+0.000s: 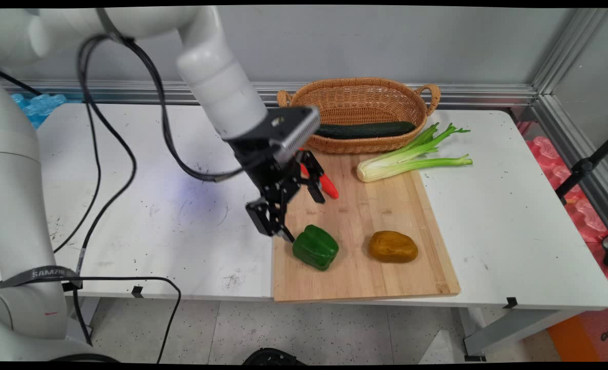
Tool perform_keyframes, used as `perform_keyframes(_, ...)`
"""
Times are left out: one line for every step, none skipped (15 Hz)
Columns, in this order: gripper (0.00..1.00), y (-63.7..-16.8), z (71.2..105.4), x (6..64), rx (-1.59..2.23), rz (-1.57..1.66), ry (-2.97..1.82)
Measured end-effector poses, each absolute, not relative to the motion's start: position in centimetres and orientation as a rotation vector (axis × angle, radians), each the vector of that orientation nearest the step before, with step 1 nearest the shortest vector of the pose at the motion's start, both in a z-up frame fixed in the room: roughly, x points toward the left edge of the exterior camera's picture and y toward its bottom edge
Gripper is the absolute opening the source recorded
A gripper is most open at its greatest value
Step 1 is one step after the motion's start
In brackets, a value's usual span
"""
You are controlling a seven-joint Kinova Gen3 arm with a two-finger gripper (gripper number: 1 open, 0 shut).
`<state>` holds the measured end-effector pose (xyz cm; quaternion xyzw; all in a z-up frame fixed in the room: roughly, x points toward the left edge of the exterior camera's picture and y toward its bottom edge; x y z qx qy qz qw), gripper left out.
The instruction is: Pick up the cucumber from the vegetable basket
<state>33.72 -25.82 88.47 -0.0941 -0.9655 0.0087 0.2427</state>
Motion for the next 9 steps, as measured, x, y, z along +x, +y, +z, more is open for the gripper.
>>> perform_keyframes(1.00, -25.7, 89.3, 34.3, -0.225, 0.026, -2.641)
perform_keyframes(1.00, -25.7, 89.8, 34.6, -0.203, 0.028, -2.642)
perform_keyframes(1.00, -25.7, 90.6, 35.2, -0.165, 0.031, -2.645)
perform_keyframes(1.00, -25.7, 91.3, 35.7, -0.134, 0.034, -2.647)
perform_keyframes(1.00, -25.7, 92.0, 36.3, -0.089, 0.040, -2.648)
perform_keyframes(1.00, -25.8, 92.7, 36.9, -0.042, 0.046, -2.649)
perform_keyframes(1.00, -25.9, 93.3, 37.5, 0.003, 0.052, -2.649)
perform_keyframes(1.00, -26.0, 94.0, 38.1, 0.058, 0.061, -2.649)
perform_keyframes(1.00, -26.2, 94.5, 38.7, 0.113, 0.072, -2.648)
